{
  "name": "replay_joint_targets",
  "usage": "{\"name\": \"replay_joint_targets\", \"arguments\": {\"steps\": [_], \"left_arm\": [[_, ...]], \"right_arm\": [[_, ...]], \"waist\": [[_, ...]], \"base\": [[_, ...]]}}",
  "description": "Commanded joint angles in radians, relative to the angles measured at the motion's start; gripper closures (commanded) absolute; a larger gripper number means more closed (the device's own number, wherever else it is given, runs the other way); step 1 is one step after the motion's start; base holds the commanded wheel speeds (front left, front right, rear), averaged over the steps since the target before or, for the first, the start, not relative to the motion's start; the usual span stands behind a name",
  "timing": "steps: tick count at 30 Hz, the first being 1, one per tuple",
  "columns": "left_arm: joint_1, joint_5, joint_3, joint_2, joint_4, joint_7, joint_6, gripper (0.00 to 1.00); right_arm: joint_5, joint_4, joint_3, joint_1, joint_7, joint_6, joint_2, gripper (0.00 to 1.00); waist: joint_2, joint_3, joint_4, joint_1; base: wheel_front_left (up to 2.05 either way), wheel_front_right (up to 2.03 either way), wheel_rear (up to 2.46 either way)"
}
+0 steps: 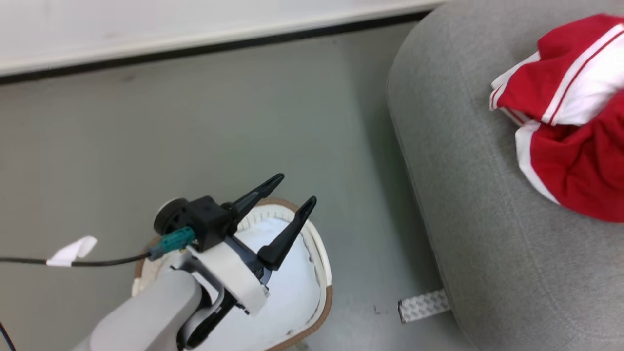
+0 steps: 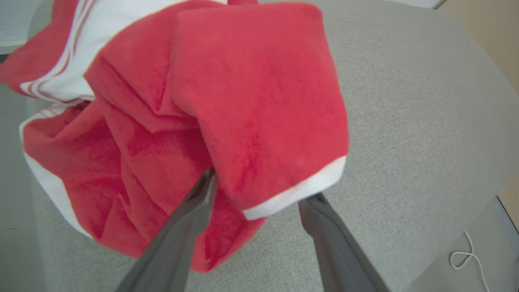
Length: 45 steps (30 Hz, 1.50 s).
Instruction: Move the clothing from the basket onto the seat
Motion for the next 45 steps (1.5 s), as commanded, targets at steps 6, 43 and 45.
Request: {"name": "replay_joint_targets", "arguments": {"steps": [6, 43, 45], "left_arm": [[0.089, -0.051, 0.047, -0.033, 0.06, -0.021, 0.025, 0.0], [0.482, 0.173, 0.678, -0.198, 0.035, -0.025, 0.049, 0.0], [0.508, 0.202, 0.712, -0.227, 0.04, -0.025, 0.036, 0.0]], "right_arm": [[0.021, -0.086, 0.022, 0.088, 0.159, -0.002, -0.076, 0.0], [0.042, -0.684, 0.132, 0.569, -0.407, -0.002, 0.214, 0.0], [0.024, -0.651, 0.142, 0.597, -0.46, -0.002, 0.245, 0.0]], "waist": [[-0.0001, -0.195, 0.003, 0.0], [-0.0001, -0.421, 0.267, 0.0], [-0.0001, -0.424, 0.269, 0.0]], "base": [[0.0, 0.0, 0.0], [0.0, 0.0, 0.0], [0.0, 0.0, 0.0]]}}
